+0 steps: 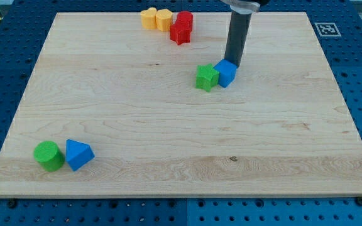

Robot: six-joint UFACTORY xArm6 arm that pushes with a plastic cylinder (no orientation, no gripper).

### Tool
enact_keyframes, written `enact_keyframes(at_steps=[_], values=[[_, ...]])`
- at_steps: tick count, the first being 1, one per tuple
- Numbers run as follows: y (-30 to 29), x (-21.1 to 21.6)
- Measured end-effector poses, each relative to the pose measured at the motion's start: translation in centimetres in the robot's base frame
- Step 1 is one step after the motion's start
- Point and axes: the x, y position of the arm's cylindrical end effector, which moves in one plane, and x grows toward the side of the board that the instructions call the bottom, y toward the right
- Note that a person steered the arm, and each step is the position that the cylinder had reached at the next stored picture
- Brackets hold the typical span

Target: Nudge the blue cube along with green star a bit left

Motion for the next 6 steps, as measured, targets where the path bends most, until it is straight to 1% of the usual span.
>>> enact_keyframes(at_steps=[1,2,3,4,5,6], values=[[0.0,1.2],[-0.8,1.3],[-0.1,1.3],[3.8,1.3],[4.6,2.3],[2.4,2.7]])
